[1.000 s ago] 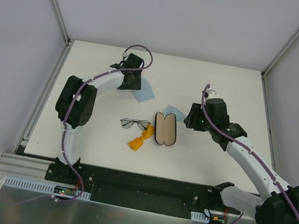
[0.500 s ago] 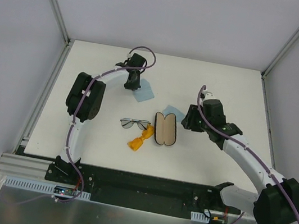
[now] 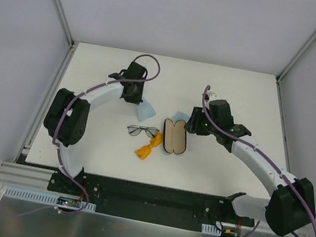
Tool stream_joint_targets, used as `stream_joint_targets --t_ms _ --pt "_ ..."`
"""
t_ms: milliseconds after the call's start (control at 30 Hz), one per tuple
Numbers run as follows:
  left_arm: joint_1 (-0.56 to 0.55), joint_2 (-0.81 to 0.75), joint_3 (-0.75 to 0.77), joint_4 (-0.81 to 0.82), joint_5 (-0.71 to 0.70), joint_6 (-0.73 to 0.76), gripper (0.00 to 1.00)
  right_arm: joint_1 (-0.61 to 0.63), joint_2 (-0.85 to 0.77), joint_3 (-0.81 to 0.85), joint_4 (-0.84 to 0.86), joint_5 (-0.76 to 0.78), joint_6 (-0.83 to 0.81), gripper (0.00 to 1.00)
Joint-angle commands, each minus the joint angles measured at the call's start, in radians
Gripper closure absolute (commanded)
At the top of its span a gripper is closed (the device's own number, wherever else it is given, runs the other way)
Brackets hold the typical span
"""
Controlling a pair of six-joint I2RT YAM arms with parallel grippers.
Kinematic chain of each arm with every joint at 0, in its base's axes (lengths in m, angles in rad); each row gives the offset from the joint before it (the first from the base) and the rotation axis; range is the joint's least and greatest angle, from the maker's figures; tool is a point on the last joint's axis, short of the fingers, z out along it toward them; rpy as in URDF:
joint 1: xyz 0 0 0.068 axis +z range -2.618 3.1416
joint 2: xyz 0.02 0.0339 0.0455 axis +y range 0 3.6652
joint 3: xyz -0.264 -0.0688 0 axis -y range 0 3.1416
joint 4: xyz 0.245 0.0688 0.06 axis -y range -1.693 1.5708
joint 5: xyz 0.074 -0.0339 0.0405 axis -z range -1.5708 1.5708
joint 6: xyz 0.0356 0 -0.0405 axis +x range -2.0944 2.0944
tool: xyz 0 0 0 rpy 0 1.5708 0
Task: Organize the sunglasses
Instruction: Pick up the glasses cleaning cloth at the center of the board, then move the sunglasses to the center of the board.
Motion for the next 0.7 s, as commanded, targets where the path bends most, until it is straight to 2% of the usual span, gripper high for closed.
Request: stream_joint_targets --t_ms 0,167,267,400,667 --pt "-0.041 -0.19 -0.044 0.022 0.042 0.063 1.0 0.006 -0.038 0.037 0.014 -0.024 0.006 0.55" --pt "-0.142 -0.322 -0.111 0.02 0.025 0.042 1.0 0.011 -0.088 -0.017 0.02 -0.072 -0.002 0.54" --pt "-0.163 -0.44 -0.186 0.011 -0.016 -0.016 1.0 0.049 -0.107 -0.035 0.016 -0.104 -0.019 0.53" --pt "-0.163 -0.644 -0.295 -0.033 -0.065 -0.072 1.0 0.189 -0.092 -0.053 0.014 -0.063 0.024 0.53" --pt "-0.163 -0.946 -0.449 -0.147 -0.059 -0.15 1.0 0.428 0.006 -0.064 0.034 0.156 0.165 0.54"
